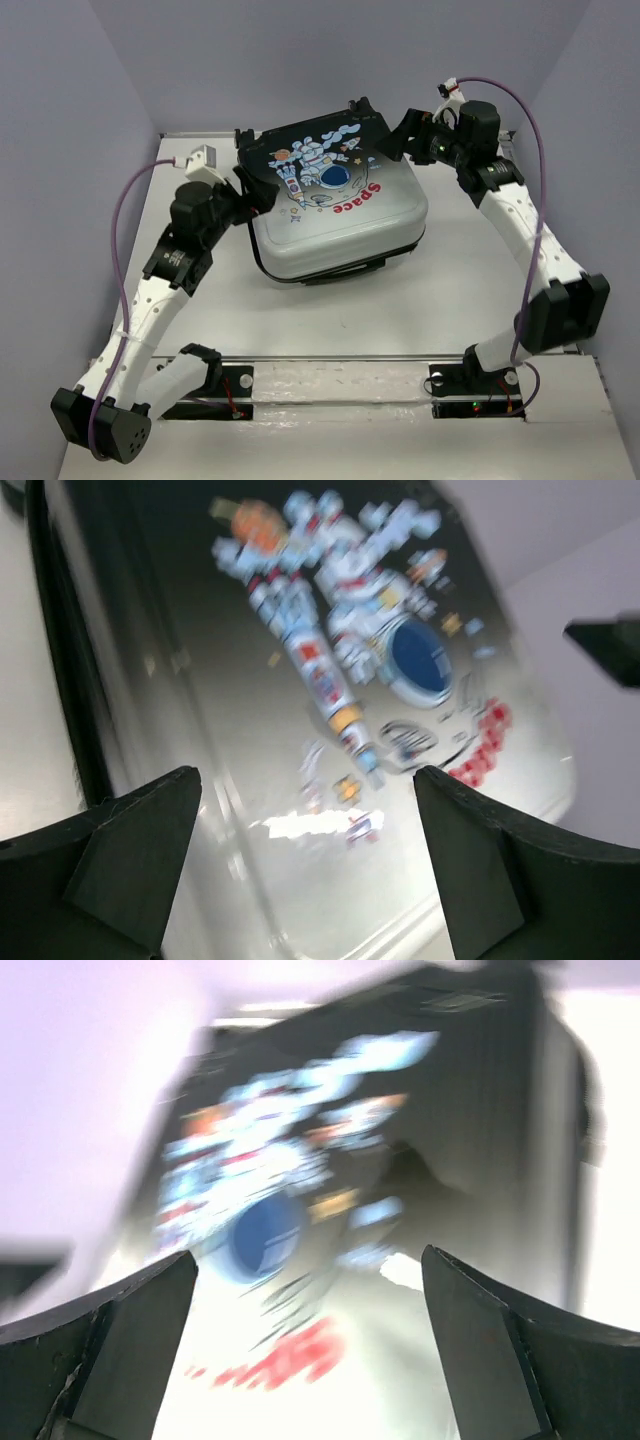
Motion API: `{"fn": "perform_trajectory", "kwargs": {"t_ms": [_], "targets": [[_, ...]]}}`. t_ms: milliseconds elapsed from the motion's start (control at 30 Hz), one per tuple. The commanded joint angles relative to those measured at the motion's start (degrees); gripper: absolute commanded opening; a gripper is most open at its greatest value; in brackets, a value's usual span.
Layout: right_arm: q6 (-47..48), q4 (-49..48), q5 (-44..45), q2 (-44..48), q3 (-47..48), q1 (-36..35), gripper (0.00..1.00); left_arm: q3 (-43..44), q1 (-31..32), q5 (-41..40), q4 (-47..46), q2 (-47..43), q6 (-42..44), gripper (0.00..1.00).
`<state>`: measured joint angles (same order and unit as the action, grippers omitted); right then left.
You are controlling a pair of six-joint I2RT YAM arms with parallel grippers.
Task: Pack the luggage
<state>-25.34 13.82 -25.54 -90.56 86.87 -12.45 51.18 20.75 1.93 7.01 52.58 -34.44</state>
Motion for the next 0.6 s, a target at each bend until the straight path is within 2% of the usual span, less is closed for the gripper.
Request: {"fn": "perform_trajectory", "kwargs": {"t_ms": [0,33,133,233,367,433,567], "targets": [[3.54,-1.78,-7.94,20.02,-4.32,-3.37,1.00,12.09,-4.92,5.71,-3.05,1.90,4.20,0.99],[3.55,-1.96,-8.64,22.51,-8.60,-3.37,1.00,12.89,-8.15,7.19,-2.96,2.87,4.29,0.99],[3.63,-2.40,-7.26,29.98,-14.87,-3.37,0.99,14.47,-12.56,7.91,-3.13,7.18,3.15,0.99],[3.99,-2.40,-7.59,33.60,-21.29,-3.37,0.92,16.05,-16.17,10.44,-6.56,14.02,0.87,0.99],[3.98,-2.22,-9.35,35.28,-27.53,-3.37,0.92,26.39,-23.01,20.09,-8.76,31.39,-2.29,0.99],[4.60,-2.22,-9.88,36.16,-29.20,-3.37,0.94,29.84,-24.26,26.24,-10.34,36.52,-3.88,0.99],[5.83,-1.78,-10.67,37.65,-32.11,-3.37,0.96,39.07,-25.76,30.84,-12.45,46.72,-6.69,0.99]]}}
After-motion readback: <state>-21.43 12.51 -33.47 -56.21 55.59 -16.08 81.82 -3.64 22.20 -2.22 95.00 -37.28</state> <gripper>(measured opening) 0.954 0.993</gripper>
